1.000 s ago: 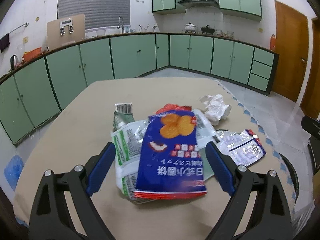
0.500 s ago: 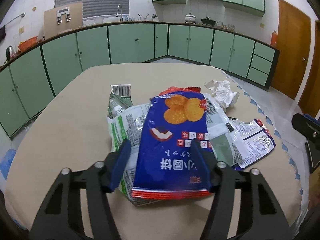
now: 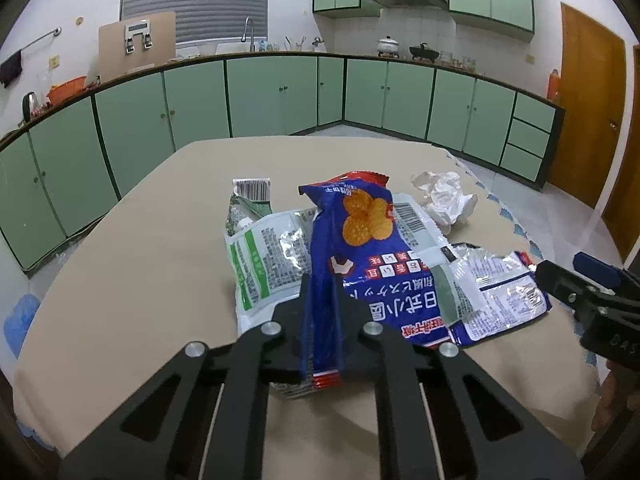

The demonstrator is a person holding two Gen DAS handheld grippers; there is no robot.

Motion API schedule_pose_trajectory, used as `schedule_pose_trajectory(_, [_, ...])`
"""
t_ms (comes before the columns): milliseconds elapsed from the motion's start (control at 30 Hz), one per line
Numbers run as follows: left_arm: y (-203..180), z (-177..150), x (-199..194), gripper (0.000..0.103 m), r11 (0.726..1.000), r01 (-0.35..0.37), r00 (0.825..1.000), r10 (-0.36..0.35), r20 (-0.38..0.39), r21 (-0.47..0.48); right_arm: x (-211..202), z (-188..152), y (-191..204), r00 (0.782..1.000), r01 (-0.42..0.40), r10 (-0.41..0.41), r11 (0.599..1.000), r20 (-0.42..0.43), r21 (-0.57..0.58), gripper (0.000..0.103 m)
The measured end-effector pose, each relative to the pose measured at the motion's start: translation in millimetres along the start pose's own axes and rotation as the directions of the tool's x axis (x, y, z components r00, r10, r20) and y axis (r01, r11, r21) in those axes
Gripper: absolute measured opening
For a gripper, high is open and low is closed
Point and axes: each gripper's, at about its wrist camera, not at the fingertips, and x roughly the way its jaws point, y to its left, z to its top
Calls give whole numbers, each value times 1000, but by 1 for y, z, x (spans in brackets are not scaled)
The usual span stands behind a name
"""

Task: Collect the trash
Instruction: 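Grasp the silver-red wrapper with the right tool while the left holds the snack bag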

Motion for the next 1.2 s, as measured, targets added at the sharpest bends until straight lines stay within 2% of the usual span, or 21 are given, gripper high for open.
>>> schedule_pose_trajectory(200, [4, 6, -10, 4, 1000, 12, 1000, -11, 28, -12, 6, 1, 4, 1000, 13, -13, 1000, -18, -7, 87])
schedule_pose_trajectory(500, [1, -1, -4, 3, 1000, 24, 1000, -24, 9, -6, 16, -2, -5, 998, 42, -42, 999, -56, -2, 86])
schedule_pose_trajectory(800, [-1, -3, 0, 3, 1000, 14, 1000, -14, 7, 9, 34, -11, -12, 991, 4, -3, 1000, -136, 10, 67])
schedule_pose_trajectory(867, [-1, -3, 0, 3, 1000, 15, 1000, -15, 6, 11, 35, -11, -12, 989, -10, 11, 1000, -146, 12, 59])
schedule_pose_trajectory(1033, [-3, -4, 1, 3, 1000, 12, 1000, -12, 4, 13, 34, -12, -13, 990, -12, 12, 1000, -142, 4, 25])
schedule_pose_trajectory(1067, [-3, -4, 1, 3, 1000, 12, 1000, -12, 3, 13, 33, -12, -12, 990, -11, 11, 1000, -139, 0, 24])
schedule_pose_trajectory(1100, [-3, -4, 0, 3, 1000, 12, 1000, -12, 4, 13, 32, -11, -11, 991, -2, 1, 1000, -135, -10, 10])
schedule_pose_trajectory(1200, [-4, -4, 0, 3, 1000, 12, 1000, -12, 8, 16, 26, -9, -10, 993, 2, -4, 1000, -115, -23, 8])
